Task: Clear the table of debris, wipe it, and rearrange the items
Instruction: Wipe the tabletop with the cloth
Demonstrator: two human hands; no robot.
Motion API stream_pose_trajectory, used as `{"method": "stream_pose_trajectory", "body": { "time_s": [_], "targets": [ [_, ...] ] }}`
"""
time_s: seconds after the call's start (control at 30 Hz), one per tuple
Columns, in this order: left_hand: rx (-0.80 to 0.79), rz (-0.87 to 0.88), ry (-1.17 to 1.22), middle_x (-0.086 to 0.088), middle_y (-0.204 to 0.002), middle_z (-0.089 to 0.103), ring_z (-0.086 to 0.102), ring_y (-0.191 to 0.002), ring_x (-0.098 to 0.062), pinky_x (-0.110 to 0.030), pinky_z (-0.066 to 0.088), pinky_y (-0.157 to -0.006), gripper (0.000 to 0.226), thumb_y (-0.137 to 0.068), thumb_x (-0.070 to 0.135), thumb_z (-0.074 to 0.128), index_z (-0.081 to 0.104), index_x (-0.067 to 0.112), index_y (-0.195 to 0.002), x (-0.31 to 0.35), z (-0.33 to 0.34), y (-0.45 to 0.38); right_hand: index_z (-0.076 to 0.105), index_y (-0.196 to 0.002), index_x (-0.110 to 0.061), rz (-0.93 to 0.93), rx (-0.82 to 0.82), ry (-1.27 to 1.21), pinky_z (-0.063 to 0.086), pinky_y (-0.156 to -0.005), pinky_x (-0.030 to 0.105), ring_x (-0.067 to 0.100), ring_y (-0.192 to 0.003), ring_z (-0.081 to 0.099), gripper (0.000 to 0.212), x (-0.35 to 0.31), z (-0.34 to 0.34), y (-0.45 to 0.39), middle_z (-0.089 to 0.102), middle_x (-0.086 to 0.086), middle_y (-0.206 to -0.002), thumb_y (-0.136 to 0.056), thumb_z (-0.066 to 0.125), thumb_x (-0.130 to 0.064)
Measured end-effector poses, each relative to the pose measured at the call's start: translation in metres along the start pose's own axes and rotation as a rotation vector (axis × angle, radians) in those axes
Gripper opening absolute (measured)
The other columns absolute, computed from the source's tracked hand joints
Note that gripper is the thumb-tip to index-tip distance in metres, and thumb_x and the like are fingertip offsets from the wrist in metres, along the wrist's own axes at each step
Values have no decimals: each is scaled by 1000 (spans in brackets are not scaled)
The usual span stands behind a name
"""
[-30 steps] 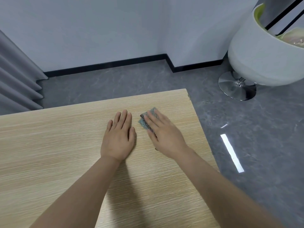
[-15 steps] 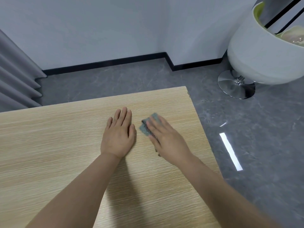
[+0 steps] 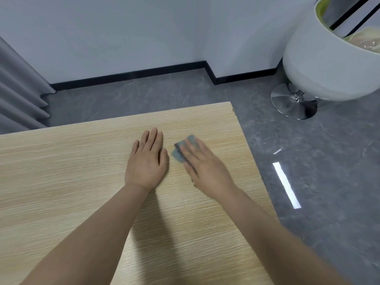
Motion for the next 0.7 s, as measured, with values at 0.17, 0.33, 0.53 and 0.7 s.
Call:
{"method": "stream_pose_trajectory", "body": {
  "time_s": [0.17, 0.33, 0.53, 0.7],
  "targets": [
    [-18, -3, -4, 6, -158, -1, -7, -145, -9, -32, -2, -118, 53, -100, 33, 16, 7, 21, -151, 0, 1, 1, 22, -148, -23, 187, 32, -96, 20, -116, 35, 14, -145, 7, 49, 65, -20, -5, 19, -2, -156, -101, 35, -21],
    [-17, 1, -1, 6, -158, 1, -6, -145, -10, -33, -1, -119, 53, -100, 34, 16, 8, 21, -151, -1, 1, 1, 21, -148, -12, 496, 141, -3, 22, -115, 39, 20, -145, 6, 48, 95, -32, 3, 16, 2, -157, -102, 26, -26],
    [5, 15, 40, 3, -158, 6, -1, -145, -12, -33, 0, -119, 52, -101, 32, 21, 15, 17, -150, 1, -3, 3, 32, -144, -13, -33, -28, -23, 20, -115, 32, 15, -142, 11, 51, -10, 5, 26, 27, 1, -152, -99, 26, -34],
    [-30, 53, 75, 2, -158, 9, 0, -145, -13, -33, 0, -118, 50, -101, 29, 24, 19, 17, -150, 2, -5, 9, 21, -149, -19, 296, 25, -61, 21, -114, 32, 15, -145, 4, 48, 71, -29, 29, 16, -3, -156, -102, 32, -20]
  ]
}}
Point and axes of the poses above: each hand's wrist, its own y-axis away from the middle knuckle, its own z-axis out of the palm, x = y × z, the point moved 8 cm from there along -y, towards the middle knuckle
